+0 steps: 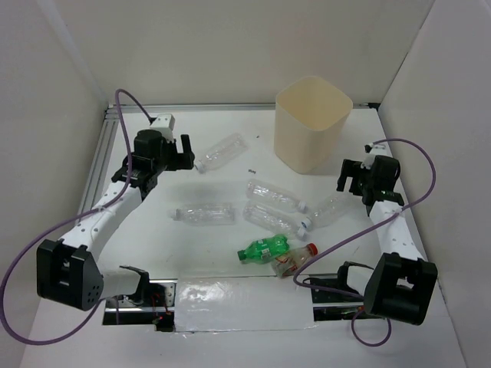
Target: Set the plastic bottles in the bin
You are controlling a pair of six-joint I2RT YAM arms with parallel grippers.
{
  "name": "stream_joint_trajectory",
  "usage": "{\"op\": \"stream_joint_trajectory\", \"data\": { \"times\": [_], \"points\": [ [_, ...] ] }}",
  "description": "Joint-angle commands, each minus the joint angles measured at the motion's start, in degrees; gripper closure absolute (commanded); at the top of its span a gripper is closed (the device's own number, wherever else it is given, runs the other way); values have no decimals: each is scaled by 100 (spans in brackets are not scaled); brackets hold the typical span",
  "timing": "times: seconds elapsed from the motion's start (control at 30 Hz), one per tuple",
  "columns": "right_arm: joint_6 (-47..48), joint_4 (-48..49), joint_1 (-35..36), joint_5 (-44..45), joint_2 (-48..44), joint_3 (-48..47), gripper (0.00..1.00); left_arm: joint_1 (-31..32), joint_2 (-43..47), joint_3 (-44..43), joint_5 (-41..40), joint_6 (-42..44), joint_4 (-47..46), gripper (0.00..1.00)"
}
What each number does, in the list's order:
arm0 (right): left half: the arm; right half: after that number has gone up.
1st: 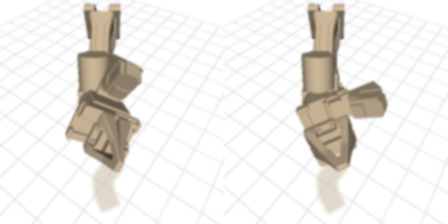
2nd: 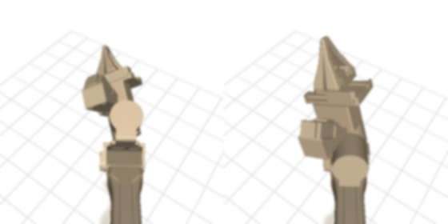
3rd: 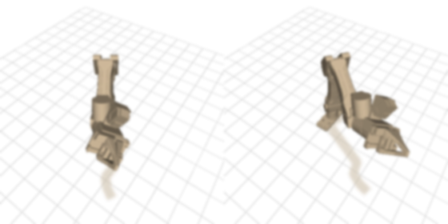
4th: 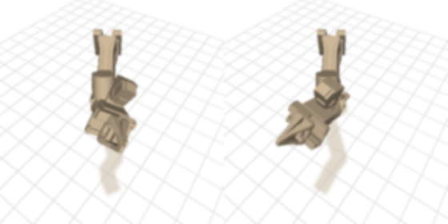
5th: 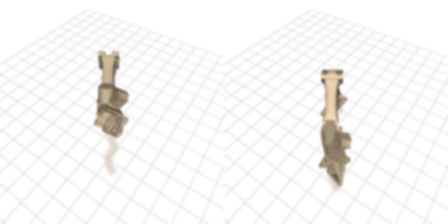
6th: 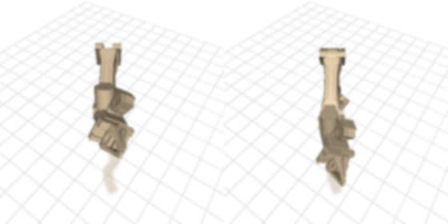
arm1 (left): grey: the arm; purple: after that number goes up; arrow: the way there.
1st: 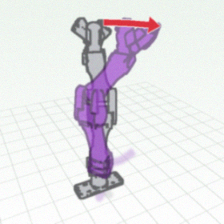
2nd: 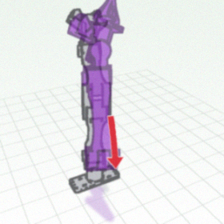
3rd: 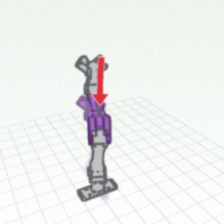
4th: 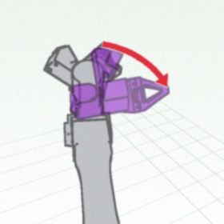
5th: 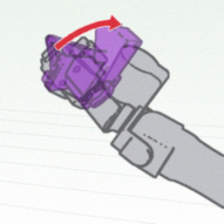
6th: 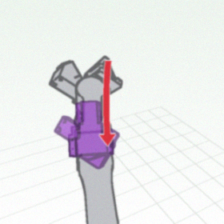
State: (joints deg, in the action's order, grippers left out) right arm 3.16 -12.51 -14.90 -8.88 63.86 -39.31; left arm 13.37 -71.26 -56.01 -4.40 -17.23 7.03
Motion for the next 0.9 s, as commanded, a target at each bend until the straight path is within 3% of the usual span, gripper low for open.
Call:
{"op": "stream_joint_trajectory", "data": {
  "times": [0.0,0.13,0.17,0.2,0.23,0.27,0.33,0.37,0.43,0.47,0.5,0.6,0.7,0.87],
  "points": [
    [-70,-14,-84,-130,-136,-121,0,43,-264,-357,572,413,18,0],
    [1112,-462,-189,-1216,-136,-226,0,96,-896,-796,905,992,18,0],
    [1378,-619,-189,-1578,-76,-226,13,96,-1115,-937,906,1168,18,2],
    [1380,-621,-189,-1581,-75,-226,13,96,-1118,-938,906,1170,18,2],
    [1537,-621,-189,-1825,-14,-226,55,96,-1231,-1121,993,1352,18,6],
    [1539,-699,-189,-1906,39,-226,69,157,-1476,-1218,994,1441,18,8],
    [1696,-700,-189,-2072,39,-226,77,218,-1714,-1438,1056,1748,79,16],
    [1758,-752,-189,-2152,-22,-226,59,219,-2011,-1709,1003,1845,132,25],
    [2038,-875,-189,-2502,-74,-226,29,271,-2338,-2157,942,2065,246,34],
    [2144,-937,-189,-2643,-75,-174,17,272,-2496,-2299,941,2066,247,37],
    [2232,-1015,-189,-2767,-75,-174,0,272,-2819,-2431,889,2118,247,34],
    [2365,-1016,-189,-2996,-75,-174,0,325,-3296,-2967,889,2267,439,7],
    [2426,-1016,-189,-2996,-13,-226,0,456,-3859,-3407,994,2496,624,0],
    [2690,-1192,-189,-3110,-74,-226,0,536,-4781,-3838,1002,2506,624,0]
  ]
}}
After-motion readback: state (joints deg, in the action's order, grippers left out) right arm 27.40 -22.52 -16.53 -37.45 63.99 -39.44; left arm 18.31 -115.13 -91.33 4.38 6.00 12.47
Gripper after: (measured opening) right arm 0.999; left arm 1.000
